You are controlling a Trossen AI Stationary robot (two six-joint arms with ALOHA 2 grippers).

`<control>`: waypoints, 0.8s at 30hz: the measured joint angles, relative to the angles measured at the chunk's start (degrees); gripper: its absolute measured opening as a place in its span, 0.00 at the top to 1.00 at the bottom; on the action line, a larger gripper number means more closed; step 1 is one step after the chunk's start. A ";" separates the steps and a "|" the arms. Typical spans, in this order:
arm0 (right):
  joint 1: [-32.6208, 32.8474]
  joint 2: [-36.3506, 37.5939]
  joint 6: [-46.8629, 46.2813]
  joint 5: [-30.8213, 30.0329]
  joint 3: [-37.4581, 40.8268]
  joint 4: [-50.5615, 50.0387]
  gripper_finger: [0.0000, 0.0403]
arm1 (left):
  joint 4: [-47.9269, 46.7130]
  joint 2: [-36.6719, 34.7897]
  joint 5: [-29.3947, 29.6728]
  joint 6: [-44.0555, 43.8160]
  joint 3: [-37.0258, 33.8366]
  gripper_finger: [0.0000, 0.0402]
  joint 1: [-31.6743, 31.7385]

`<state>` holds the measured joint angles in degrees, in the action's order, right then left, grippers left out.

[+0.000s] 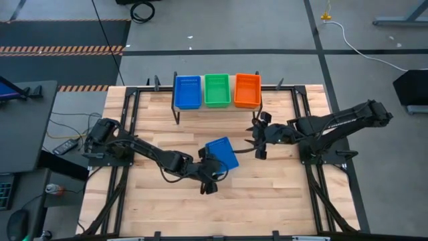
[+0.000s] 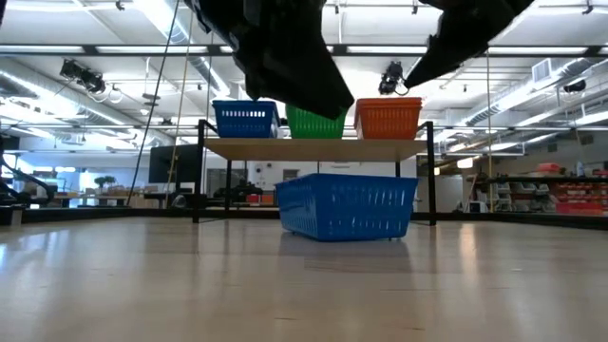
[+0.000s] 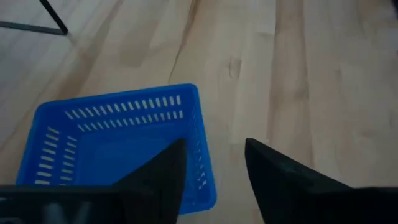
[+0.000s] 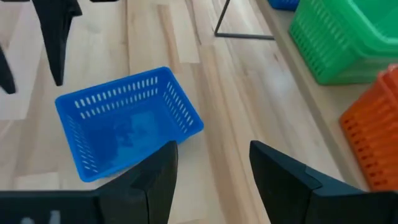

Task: Stack baskets on shelf by color
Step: Stack the blue bin on top of the blue bin on the shelf

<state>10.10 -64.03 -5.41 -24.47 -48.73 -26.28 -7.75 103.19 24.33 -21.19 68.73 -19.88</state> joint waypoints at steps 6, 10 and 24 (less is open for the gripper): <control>-1.50 1.13 4.22 0.03 -0.01 -1.92 0.49 | -0.42 -0.01 -1.76 -0.95 0.07 0.45 0.63; -1.78 1.73 4.03 0.06 -0.02 -6.19 0.49 | -0.18 0.89 -4.73 -1.97 0.06 0.40 1.59; -1.76 3.70 -1.08 0.09 -0.02 -12.79 0.49 | 4.41 5.38 -3.35 -1.77 0.19 0.38 1.18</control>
<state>8.33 -60.33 -6.48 -24.38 -48.75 -39.08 -3.34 108.57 20.98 -22.96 68.92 -18.69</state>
